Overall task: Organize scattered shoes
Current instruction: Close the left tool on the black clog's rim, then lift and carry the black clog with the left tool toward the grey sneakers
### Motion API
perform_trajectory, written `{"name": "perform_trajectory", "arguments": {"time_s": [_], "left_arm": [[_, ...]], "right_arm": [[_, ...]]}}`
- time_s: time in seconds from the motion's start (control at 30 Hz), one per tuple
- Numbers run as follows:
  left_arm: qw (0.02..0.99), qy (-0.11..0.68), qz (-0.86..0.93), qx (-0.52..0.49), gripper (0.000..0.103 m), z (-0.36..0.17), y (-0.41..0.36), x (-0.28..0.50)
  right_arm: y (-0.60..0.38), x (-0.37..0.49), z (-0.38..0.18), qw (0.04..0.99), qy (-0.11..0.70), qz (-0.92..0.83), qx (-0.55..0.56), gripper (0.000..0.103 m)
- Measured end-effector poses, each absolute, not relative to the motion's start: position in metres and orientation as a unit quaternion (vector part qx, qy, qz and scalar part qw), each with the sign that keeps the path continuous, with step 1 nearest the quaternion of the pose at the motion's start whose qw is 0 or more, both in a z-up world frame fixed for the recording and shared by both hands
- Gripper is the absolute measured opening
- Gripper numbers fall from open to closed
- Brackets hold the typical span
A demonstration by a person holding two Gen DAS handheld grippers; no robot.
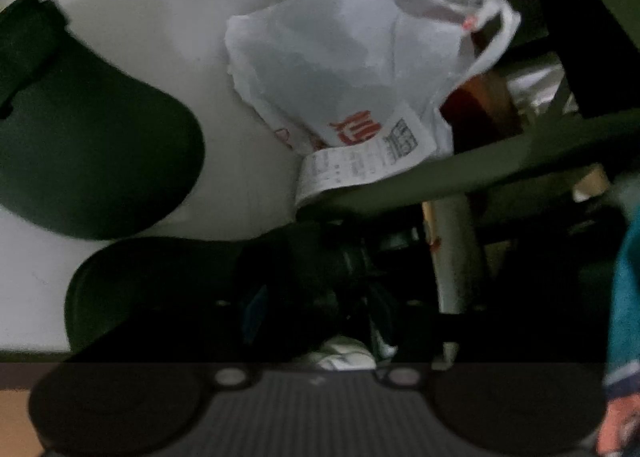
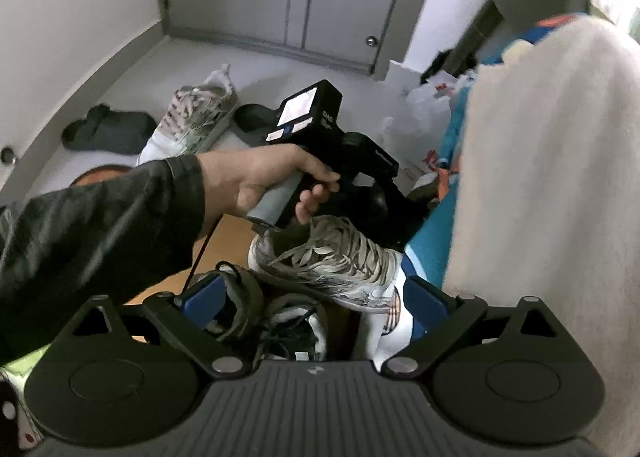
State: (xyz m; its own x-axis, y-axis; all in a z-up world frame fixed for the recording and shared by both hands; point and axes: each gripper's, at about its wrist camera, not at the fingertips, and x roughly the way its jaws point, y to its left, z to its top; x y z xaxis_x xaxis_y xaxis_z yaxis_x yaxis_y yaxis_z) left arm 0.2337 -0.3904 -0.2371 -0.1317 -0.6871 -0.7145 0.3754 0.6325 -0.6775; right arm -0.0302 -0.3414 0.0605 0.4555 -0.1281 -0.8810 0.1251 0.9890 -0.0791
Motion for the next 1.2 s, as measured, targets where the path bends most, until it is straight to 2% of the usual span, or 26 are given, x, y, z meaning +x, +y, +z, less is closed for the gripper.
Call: {"name": "perform_trajectory", "arguments": {"time_s": [0.03, 0.07, 0.33, 0.73, 0.97, 1.2], "left_arm": [[0.641, 0.636, -0.413, -0.117, 0.048, -0.241, -0.395, 0.233], [0.641, 0.637, -0.411, -0.118, 0.034, -0.242, -0.395, 0.233], [0.649, 0.633, -0.396, -0.145, 0.031, -0.242, -0.382, 0.236], [0.677, 0.576, -0.426, -0.169, 0.03, -0.18, -0.351, 0.228], [0.697, 0.557, -0.417, -0.173, 0.03, -0.137, -0.304, 0.216], [0.725, 0.54, -0.384, -0.189, 0.03, -0.094, -0.217, 0.185]], "right_arm": [[-0.342, -0.031, 0.06, 0.852, 0.518, -0.078, -0.003, 0.098], [-0.342, -0.031, 0.059, 0.851, 0.519, -0.081, -0.004, 0.098], [-0.341, -0.033, 0.059, 0.852, 0.518, -0.08, -0.003, 0.098], [-0.334, -0.034, 0.061, 0.857, 0.509, -0.077, -0.022, 0.098], [-0.323, -0.037, 0.061, 0.864, 0.493, -0.085, -0.064, 0.098], [-0.293, -0.041, 0.059, 0.872, 0.465, -0.052, -0.14, 0.098]]}}
